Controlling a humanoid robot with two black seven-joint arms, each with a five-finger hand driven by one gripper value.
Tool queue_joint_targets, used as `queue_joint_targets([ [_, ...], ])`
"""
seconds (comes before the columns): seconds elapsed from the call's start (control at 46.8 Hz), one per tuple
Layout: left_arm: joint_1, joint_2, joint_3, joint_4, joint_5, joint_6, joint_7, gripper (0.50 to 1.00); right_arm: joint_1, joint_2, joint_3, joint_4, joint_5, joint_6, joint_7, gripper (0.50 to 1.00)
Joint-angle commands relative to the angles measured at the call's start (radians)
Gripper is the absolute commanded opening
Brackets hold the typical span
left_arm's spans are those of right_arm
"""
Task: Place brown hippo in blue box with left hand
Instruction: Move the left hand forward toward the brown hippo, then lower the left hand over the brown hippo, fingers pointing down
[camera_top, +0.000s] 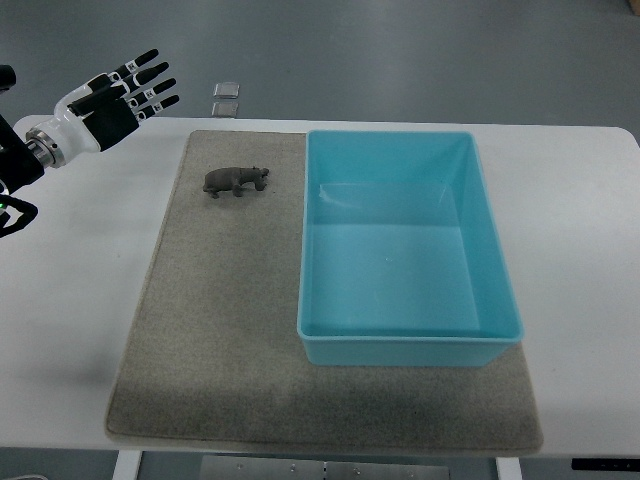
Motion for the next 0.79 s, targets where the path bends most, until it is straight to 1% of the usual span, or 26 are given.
queue_joint_targets([
  [0.0,-0.004,0.0,0.0,-0.005,0.026,0.0,-0.001,0.999,0.0,0.0,0.0,0.0,0.0,0.0,0.0,0.936],
  [0.085,-0.011,0.0,-0.001,-0.007,0.073,0.0,-0.004,0.999,0.0,0.0,0.0,0.0,0.0,0.0,0.0,0.936],
  [0.128,-0.012,0.001,-0.001,-0.007,0.105,0.0,-0.02,0.996,0.0,0.0,0.0,0.0,0.0,0.0,0.0,0.936],
  [0.278,-0.015,0.003,-0.001,-0.013,0.248,0.0,-0.115,0.996,0.0,0.0,0.0,0.0,0.0,0.0,0.0,0.936],
  [0.491,-0.015,0.003,-0.001,-0.046,0.548,0.0,-0.247,0.996,0.0,0.0,0.0,0.0,0.0,0.0,0.0,0.936],
  [0.641,-0.012,0.005,-0.001,-0.08,0.749,0.0,-0.29,0.996,0.0,0.0,0.0,0.0,0.0,0.0,0.0,0.936],
  [0.662,-0.012,0.005,-0.001,-0.088,0.78,0.003,-0.293,0.996,0.0,0.0,0.0,0.0,0.0,0.0,0.0,0.936],
  [0.769,-0.009,0.005,0.005,-0.126,0.95,0.098,-0.304,0.996,0.0,0.0,0.0,0.0,0.0,0.0,0.0,0.936],
])
